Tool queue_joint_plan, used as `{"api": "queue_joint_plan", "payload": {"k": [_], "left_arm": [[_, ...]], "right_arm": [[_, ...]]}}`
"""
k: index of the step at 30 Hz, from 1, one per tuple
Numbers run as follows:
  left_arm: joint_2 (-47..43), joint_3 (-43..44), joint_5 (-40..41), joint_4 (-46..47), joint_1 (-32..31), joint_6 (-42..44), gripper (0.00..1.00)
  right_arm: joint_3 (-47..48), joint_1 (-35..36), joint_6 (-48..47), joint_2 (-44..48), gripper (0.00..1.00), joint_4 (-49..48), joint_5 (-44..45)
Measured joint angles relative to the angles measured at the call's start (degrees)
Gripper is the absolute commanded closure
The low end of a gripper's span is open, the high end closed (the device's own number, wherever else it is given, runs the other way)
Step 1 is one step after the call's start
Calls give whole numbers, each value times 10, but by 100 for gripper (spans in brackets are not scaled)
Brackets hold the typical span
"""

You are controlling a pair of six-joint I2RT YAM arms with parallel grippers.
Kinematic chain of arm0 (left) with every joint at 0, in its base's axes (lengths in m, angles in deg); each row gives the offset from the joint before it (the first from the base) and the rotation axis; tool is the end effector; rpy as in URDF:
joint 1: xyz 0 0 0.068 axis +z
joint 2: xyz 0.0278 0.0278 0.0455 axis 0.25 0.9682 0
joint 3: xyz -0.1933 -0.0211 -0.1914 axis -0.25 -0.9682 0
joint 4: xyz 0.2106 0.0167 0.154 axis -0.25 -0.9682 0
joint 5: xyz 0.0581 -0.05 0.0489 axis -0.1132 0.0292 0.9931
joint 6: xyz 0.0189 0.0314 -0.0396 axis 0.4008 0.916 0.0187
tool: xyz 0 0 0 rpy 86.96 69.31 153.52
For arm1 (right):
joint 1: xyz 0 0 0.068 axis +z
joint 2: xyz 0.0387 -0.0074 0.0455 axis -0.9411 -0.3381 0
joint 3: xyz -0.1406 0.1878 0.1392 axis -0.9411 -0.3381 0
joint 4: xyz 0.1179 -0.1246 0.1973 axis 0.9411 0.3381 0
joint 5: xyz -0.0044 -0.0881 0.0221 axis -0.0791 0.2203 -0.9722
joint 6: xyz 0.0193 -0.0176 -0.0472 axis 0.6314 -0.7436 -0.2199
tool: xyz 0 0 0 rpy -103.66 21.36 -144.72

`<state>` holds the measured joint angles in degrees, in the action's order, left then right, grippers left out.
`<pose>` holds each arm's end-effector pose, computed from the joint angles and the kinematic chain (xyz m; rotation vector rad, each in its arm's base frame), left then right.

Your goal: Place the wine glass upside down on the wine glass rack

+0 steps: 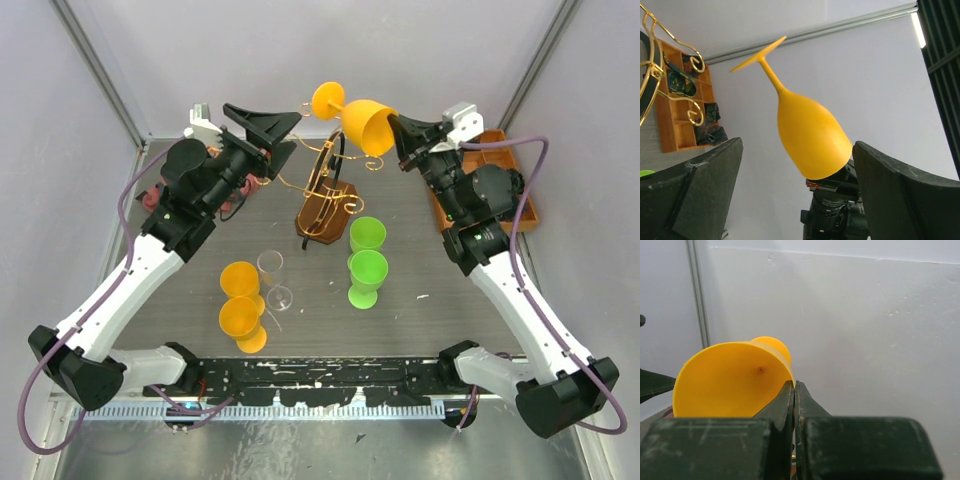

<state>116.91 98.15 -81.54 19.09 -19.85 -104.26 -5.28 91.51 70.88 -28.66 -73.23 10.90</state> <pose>0.2302 -0.1577 0.4573 -0.5923 1.5516 -1.5571 0.2112 0.0883 0.4667 -0.3671 1.0747 0.3905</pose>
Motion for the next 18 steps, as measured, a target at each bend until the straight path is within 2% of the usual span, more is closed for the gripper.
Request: {"api": "queue_joint_plan", "payload": {"k": [4, 18], "left_arm": [[0, 0, 0, 9, 0, -16, 0], [13, 0, 0, 14, 0, -33, 8]], "right_arm": [[-5, 27, -11, -19, 99, -21, 1], [-5, 131, -92, -49, 99, -46, 36]]}}
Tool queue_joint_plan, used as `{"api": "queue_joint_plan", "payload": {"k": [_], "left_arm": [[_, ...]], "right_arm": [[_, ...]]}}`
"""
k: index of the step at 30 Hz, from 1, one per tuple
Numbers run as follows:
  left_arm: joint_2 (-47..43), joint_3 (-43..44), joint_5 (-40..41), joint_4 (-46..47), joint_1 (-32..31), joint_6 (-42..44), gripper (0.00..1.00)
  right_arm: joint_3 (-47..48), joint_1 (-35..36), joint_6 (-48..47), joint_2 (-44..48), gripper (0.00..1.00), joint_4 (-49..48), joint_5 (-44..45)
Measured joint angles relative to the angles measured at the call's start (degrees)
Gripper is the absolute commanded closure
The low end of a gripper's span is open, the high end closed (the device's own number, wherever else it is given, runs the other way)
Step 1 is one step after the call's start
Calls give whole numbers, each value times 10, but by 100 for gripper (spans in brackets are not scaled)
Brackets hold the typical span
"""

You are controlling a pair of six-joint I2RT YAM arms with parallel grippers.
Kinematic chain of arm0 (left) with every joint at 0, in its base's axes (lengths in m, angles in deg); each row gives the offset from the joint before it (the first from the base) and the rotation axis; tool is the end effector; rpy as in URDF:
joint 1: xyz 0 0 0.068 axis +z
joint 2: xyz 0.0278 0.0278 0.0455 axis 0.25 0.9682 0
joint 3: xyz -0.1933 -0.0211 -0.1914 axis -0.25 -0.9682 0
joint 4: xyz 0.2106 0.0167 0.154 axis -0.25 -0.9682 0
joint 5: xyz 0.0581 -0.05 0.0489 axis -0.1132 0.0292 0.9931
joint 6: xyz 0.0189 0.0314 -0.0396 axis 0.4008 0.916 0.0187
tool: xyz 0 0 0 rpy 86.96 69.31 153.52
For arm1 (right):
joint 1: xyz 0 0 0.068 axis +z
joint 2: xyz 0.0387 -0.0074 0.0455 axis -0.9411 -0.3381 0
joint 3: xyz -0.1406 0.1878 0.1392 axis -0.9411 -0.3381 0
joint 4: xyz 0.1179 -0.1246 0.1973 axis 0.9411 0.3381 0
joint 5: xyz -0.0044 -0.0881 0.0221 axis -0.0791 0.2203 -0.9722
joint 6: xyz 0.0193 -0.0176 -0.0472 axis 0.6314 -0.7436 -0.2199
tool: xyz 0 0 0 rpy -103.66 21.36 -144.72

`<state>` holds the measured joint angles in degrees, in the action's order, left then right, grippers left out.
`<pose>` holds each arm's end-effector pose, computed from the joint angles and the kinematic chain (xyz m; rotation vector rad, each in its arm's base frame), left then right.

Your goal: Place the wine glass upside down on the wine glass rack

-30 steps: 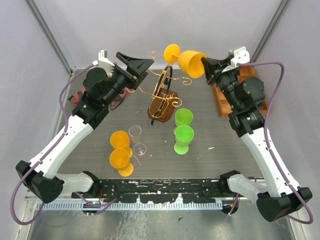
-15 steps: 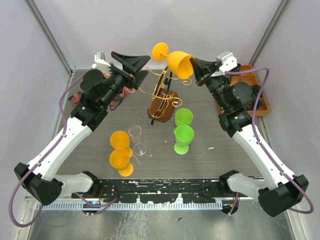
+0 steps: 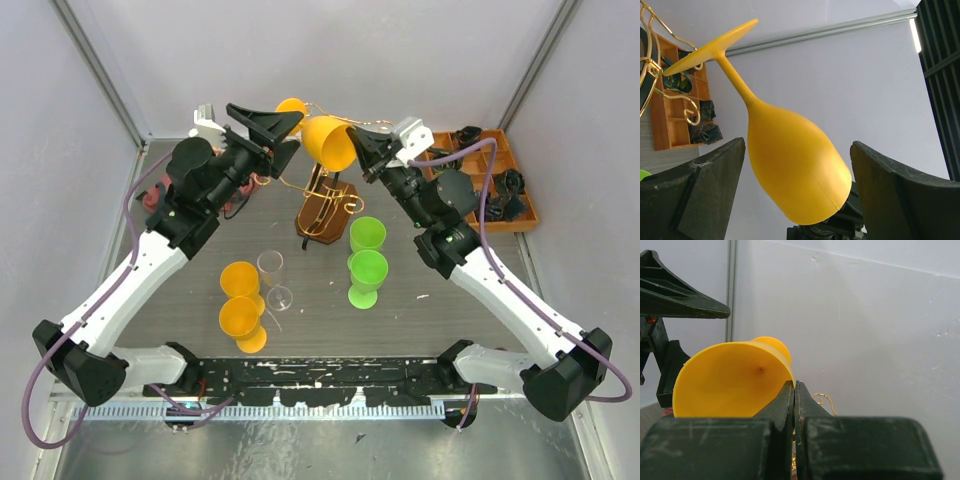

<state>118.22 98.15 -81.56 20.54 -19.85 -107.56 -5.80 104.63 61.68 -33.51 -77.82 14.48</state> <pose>0.2363 -0.1620 0.4541 -0.6407 1.5445 -1.6016 0.2090 0.1473 0.4528 -0.5227 1.0206 0.4163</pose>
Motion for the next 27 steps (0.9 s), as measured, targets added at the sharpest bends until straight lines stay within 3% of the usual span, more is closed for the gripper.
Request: {"api": "queue_joint_plan", "payload": {"k": [13, 22, 27], "left_arm": [[5, -20, 5, 9, 7, -27, 20], [30, -29, 5, 21, 14, -56, 34], [43, -32, 2, 31, 16, -72, 47]], "right_arm": [[-30, 38, -27, -3, 100, -35, 16], [-57, 54, -38, 5, 99, -52, 17], [-64, 63, -53, 9, 100, -60, 21]]}}
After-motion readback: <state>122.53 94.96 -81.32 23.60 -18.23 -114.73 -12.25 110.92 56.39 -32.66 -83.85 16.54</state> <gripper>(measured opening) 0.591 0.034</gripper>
